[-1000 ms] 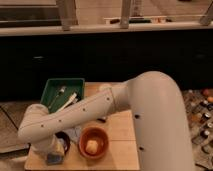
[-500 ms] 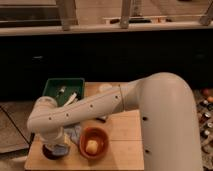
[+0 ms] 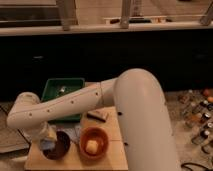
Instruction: Wipe purple bowl with sponge
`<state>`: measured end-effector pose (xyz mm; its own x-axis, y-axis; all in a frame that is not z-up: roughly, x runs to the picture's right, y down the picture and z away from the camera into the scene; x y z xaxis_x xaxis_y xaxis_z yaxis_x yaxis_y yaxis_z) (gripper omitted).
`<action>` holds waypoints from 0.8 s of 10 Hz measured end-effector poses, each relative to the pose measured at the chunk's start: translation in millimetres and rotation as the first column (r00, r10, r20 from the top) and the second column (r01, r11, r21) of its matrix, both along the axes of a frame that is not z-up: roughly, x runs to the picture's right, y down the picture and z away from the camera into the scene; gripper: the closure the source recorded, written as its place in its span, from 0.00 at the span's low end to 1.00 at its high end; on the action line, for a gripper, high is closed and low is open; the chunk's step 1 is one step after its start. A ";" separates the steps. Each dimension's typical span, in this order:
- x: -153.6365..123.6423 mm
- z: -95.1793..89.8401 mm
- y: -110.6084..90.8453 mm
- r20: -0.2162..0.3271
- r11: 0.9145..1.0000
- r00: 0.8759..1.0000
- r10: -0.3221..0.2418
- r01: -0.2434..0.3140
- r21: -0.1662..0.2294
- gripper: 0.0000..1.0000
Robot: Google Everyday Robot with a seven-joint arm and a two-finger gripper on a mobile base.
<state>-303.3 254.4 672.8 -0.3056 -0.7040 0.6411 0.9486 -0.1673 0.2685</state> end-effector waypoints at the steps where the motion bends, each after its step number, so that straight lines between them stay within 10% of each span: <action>1: -4.8 -6.0 8.0 0.018 1.000 1.000 -0.021 0.021 0.000 1.00; 8: 57.7 -0.3 34.7 -0.046 0.996 0.996 0.070 -0.072 -0.045 1.00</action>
<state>-245.6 289.1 672.5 -0.2267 -0.6921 0.6853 0.9687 -0.0872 0.2323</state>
